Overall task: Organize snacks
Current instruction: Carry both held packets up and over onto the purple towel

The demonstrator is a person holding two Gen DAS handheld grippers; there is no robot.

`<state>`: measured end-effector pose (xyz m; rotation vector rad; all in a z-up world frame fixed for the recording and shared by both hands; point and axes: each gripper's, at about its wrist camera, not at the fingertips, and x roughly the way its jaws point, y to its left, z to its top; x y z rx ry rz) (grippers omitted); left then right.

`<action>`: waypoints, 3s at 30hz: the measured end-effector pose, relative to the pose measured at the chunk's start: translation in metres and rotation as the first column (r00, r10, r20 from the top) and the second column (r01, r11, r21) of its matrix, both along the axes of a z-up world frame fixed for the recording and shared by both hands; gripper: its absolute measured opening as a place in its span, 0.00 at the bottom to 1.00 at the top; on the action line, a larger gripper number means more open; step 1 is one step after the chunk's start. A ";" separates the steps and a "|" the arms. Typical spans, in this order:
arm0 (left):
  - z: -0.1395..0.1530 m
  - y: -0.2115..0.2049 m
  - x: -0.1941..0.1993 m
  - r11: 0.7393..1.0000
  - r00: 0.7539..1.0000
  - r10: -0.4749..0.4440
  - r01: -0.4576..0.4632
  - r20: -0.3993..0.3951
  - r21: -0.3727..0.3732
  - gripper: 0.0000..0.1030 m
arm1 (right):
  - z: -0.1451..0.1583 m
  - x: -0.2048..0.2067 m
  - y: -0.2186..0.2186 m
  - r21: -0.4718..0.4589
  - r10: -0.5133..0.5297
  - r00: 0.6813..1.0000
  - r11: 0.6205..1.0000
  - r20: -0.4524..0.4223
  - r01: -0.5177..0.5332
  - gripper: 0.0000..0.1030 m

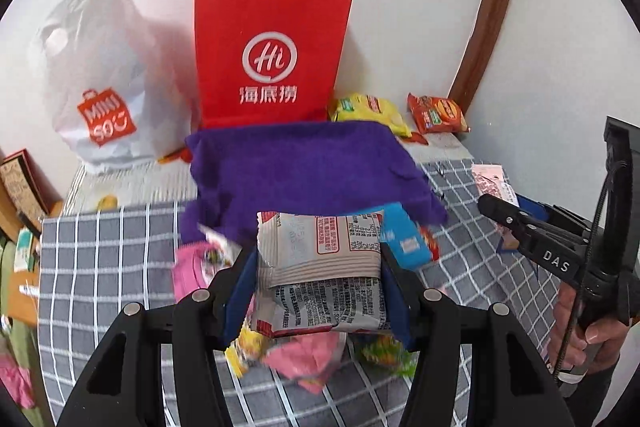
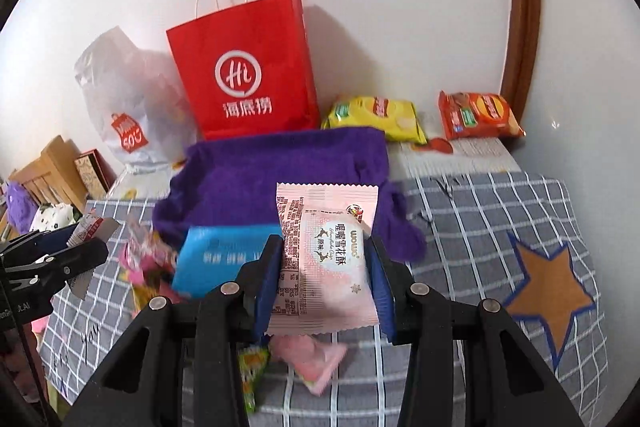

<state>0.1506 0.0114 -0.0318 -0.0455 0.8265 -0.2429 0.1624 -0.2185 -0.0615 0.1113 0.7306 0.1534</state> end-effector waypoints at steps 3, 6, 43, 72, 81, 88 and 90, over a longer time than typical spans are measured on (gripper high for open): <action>0.005 0.001 0.015 1.000 1.000 -0.005 0.005 0.002 0.001 0.54 | 0.005 0.017 0.004 -0.001 0.001 1.000 1.000 0.007 -0.001 0.41; 0.009 0.003 0.030 1.000 1.000 -0.006 0.006 0.006 0.003 0.54 | 0.008 0.033 0.006 -0.003 0.005 1.000 1.000 0.008 -0.005 0.41; 0.003 0.034 0.135 1.000 0.999 0.026 -0.025 -0.022 0.011 0.54 | 0.014 0.145 0.041 -0.068 0.056 0.998 0.996 0.011 -0.055 0.41; -0.033 0.047 0.218 0.999 0.995 0.023 -0.019 -0.098 0.040 0.54 | -0.025 0.222 0.031 -0.073 0.099 0.993 0.992 -0.065 -0.104 0.41; -0.069 0.047 0.240 1.000 0.987 0.015 -0.012 -0.163 0.022 0.54 | -0.055 0.242 0.029 -0.085 0.123 0.984 0.987 -0.132 -0.135 0.41; -0.087 0.050 0.246 0.999 0.978 0.027 -0.020 -0.206 0.036 0.54 | -0.082 0.253 0.033 -0.065 0.144 0.968 0.985 -0.206 -0.161 0.41; -0.089 0.050 0.247 0.999 0.976 0.023 -0.016 -0.217 0.034 0.54 | -0.087 0.254 0.036 -0.069 0.149 0.964 0.983 -0.220 -0.168 0.41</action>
